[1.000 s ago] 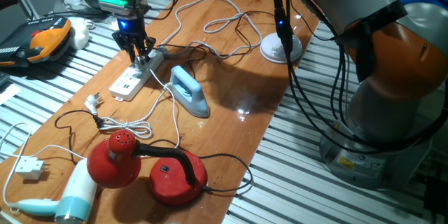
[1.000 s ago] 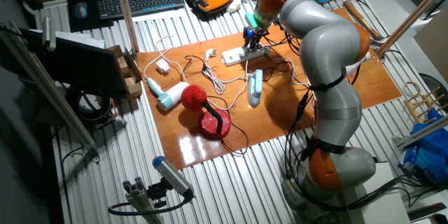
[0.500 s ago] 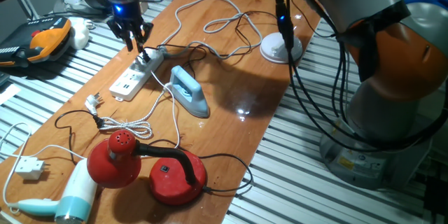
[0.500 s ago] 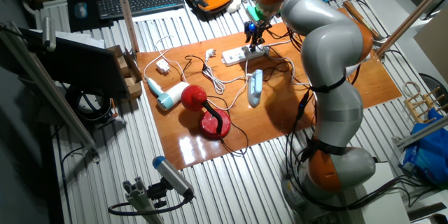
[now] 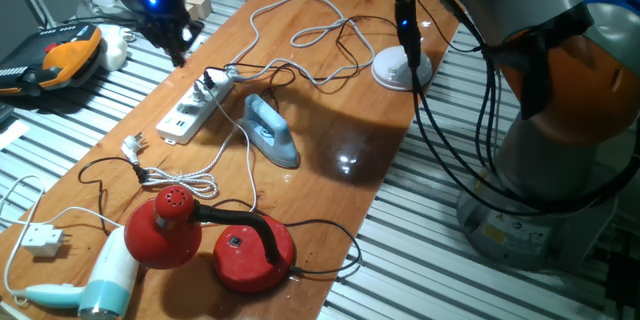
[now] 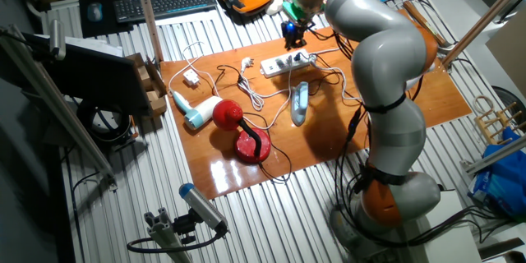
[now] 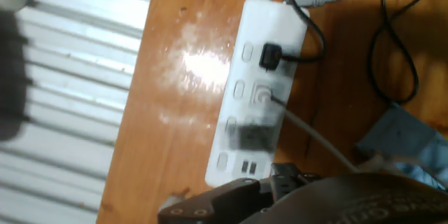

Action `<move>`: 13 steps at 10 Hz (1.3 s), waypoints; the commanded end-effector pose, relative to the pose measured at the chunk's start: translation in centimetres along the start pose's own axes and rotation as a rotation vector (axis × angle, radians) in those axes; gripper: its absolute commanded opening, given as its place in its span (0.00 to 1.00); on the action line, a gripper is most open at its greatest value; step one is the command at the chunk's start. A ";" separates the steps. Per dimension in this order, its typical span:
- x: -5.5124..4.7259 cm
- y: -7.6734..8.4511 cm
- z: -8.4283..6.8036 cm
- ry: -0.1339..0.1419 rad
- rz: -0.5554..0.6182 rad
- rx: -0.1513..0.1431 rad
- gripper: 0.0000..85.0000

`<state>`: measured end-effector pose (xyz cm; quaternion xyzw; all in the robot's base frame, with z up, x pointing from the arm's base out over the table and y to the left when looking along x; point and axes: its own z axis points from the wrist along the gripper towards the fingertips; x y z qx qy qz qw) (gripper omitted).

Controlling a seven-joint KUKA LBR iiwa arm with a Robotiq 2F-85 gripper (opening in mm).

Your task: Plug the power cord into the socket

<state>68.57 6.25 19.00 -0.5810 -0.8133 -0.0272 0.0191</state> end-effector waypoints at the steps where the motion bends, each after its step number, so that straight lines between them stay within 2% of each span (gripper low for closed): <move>1: 1.0 0.1 0.0 0.004 -0.020 -0.001 0.00; 2: 1.9 0.0 0.0 0.012 -0.085 -0.005 0.00; 3: 2.9 0.0 -0.2 0.000 -0.195 0.009 0.00; 4: 3.3 -0.2 -0.5 -0.004 -0.365 0.022 0.00; 5: 2.9 -0.6 -0.8 -0.014 -0.535 0.027 0.00; 6: 2.3 -1.1 -1.0 -0.022 -0.678 0.001 0.00; 7: 1.6 -1.6 -1.2 -0.048 -0.798 0.009 0.00; 8: 1.2 -2.3 -1.4 -0.074 -0.895 -0.014 0.00; 9: 1.2 -2.8 -1.7 -0.073 -0.980 -0.017 0.00; 10: 1.3 -3.2 -2.0 -0.080 -1.064 -0.003 0.00; 11: 1.1 -3.9 -2.3 -0.089 -1.121 -0.001 0.00; 12: 0.9 -4.3 -2.4 -0.080 -1.165 -0.010 0.00; 13: 0.7 -4.5 -2.4 -0.070 -1.228 0.000 0.00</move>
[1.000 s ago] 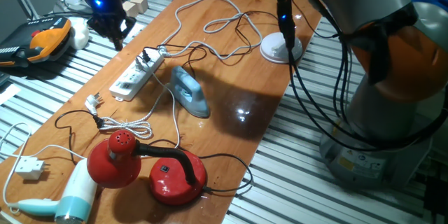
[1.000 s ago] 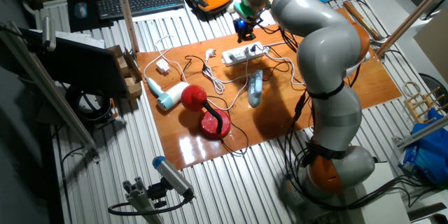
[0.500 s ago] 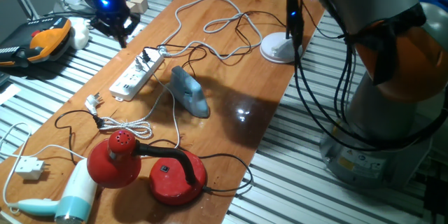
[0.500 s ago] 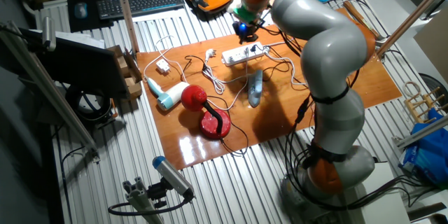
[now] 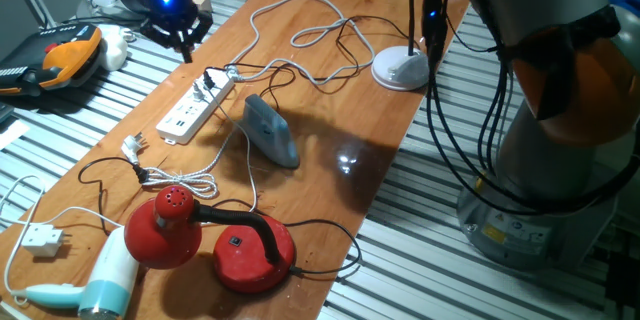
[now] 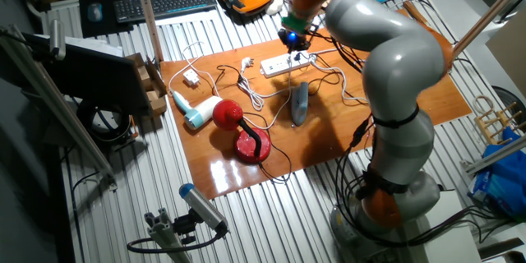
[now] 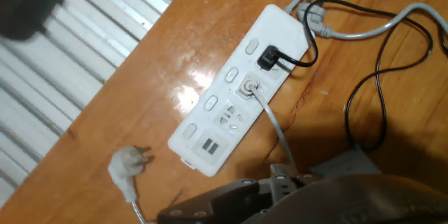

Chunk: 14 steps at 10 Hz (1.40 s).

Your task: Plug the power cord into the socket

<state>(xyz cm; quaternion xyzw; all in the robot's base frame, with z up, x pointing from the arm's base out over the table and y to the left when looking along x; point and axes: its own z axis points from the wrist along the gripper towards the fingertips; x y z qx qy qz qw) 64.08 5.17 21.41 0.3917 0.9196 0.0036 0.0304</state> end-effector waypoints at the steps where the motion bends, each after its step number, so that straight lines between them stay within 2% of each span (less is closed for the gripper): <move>1: 0.1 -0.2 0.0 0.038 -0.825 -0.043 0.00; 3: 0.5 -0.3 -0.2 0.025 -0.871 -0.052 0.00; 4: 0.5 -0.3 -0.2 0.012 -0.887 -0.045 0.00; 5: 0.4 -0.5 -0.2 0.005 -0.901 -0.041 0.00; 7: 0.2 -0.8 -0.1 -0.002 -0.920 -0.054 0.00; 14: 0.2 -0.9 -0.1 0.004 -0.903 -0.052 0.00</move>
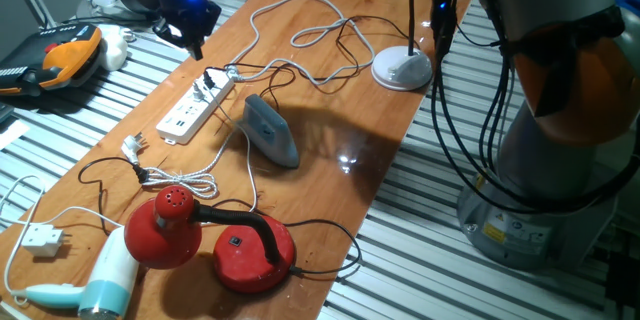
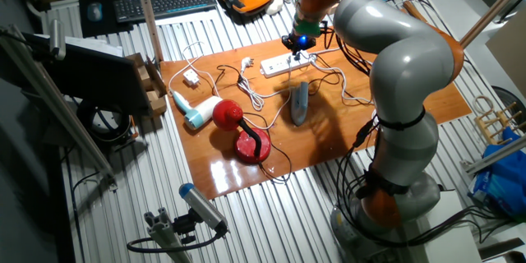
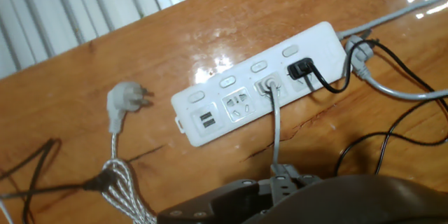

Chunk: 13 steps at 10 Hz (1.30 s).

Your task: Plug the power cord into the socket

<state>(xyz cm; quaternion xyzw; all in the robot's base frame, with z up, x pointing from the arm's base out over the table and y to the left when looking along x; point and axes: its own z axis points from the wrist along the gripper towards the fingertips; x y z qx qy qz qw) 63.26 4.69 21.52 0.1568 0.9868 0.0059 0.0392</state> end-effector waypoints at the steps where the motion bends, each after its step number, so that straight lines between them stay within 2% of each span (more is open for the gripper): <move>1: 0.0 0.0 0.0 0.009 -0.413 -0.031 0.00; 6: 0.0 0.2 0.1 0.001 -0.424 -0.022 0.00; 7: -0.1 0.2 0.1 0.002 -0.431 -0.013 0.00; 10: 0.0 0.5 0.2 -0.005 -0.420 -0.034 0.00; 13: -0.1 0.6 0.4 0.004 -0.412 -0.045 0.00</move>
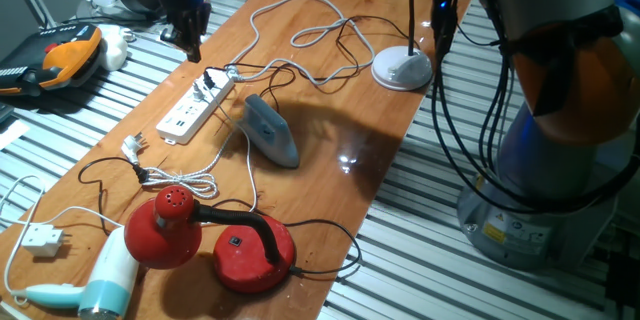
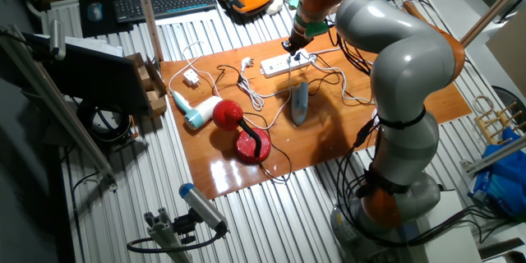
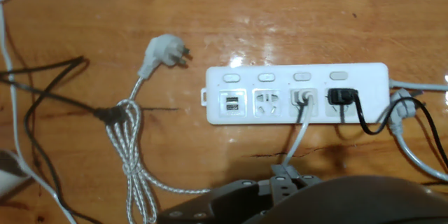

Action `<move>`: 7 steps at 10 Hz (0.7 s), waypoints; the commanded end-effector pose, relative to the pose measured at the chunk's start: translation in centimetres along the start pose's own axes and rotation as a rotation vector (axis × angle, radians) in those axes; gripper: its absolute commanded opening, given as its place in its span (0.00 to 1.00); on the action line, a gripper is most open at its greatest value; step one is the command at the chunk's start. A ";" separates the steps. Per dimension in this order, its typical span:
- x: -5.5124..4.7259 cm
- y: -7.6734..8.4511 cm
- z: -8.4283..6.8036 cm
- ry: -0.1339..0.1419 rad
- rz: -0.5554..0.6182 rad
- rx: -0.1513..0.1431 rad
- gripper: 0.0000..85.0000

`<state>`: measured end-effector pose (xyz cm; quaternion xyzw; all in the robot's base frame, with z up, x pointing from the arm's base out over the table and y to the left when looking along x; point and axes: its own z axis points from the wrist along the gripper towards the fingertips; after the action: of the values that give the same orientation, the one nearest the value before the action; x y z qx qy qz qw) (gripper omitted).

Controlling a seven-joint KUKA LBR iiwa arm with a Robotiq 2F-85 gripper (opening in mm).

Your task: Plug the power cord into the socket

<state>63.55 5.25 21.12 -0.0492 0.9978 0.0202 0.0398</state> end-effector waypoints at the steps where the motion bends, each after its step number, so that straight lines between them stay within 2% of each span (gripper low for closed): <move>1: 0.0 -0.1 0.0 0.007 0.000 0.002 0.00; 3: 0.2 0.0 -0.1 0.015 0.001 0.007 0.00; 4: 0.3 -0.1 -0.2 0.003 -0.006 0.021 0.00; 6: 0.3 0.1 -0.1 -0.002 -0.009 0.020 0.00; 7: 0.3 0.3 -0.1 0.011 -0.009 0.031 0.00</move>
<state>63.27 5.62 21.21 -0.0505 0.9982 0.0034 0.0327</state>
